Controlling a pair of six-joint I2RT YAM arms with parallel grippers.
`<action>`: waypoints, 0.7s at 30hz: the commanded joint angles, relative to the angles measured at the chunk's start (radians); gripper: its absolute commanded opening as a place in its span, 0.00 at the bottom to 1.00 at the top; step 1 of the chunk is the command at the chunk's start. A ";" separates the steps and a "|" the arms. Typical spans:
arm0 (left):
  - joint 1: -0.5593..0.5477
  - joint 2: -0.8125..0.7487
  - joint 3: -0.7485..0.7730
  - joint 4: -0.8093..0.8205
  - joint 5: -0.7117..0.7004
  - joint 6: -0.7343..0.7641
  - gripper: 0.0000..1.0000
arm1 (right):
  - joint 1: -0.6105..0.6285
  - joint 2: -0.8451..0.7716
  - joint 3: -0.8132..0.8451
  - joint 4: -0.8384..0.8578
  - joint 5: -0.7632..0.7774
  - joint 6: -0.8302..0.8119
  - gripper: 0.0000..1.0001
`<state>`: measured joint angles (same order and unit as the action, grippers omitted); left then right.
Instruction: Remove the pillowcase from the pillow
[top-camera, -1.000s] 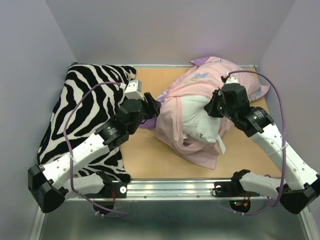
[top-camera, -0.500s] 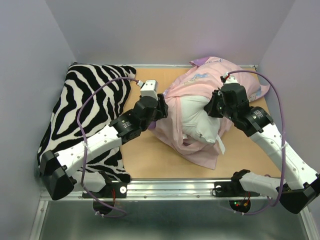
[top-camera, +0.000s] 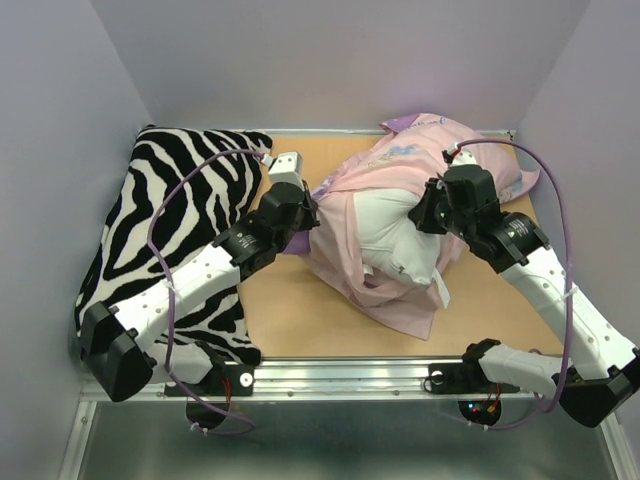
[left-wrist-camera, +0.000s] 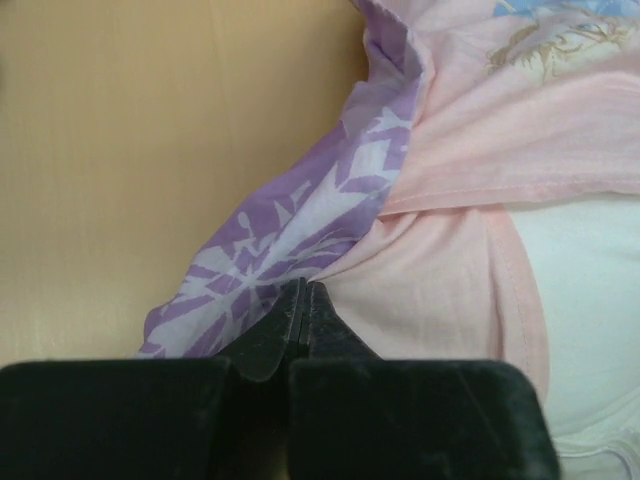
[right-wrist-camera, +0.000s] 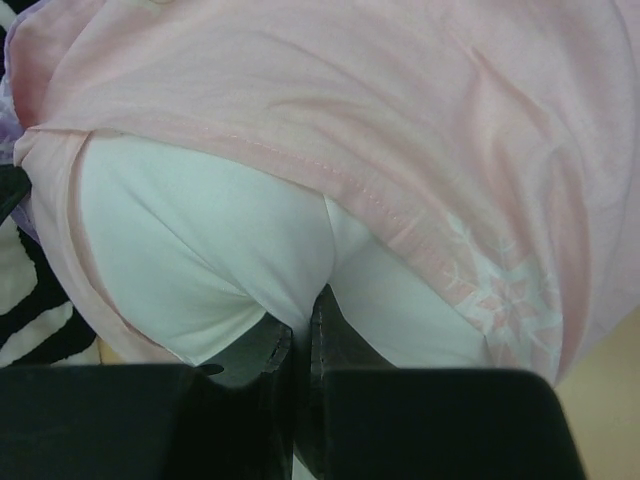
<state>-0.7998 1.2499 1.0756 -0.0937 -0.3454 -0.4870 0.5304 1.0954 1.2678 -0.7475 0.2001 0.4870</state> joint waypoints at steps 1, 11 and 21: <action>0.101 -0.023 -0.042 0.034 -0.041 -0.080 0.00 | -0.006 -0.046 0.134 0.088 0.050 0.015 0.01; 0.298 0.060 -0.207 0.187 -0.021 -0.217 0.00 | -0.007 -0.094 0.258 -0.001 0.196 0.005 0.01; 0.301 0.097 -0.244 0.367 0.126 -0.170 0.00 | -0.007 -0.072 0.309 -0.018 0.176 0.004 0.00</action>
<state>-0.4973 1.4441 0.8589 0.1299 -0.2852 -0.6800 0.5297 1.0412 1.4960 -0.8749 0.3439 0.4831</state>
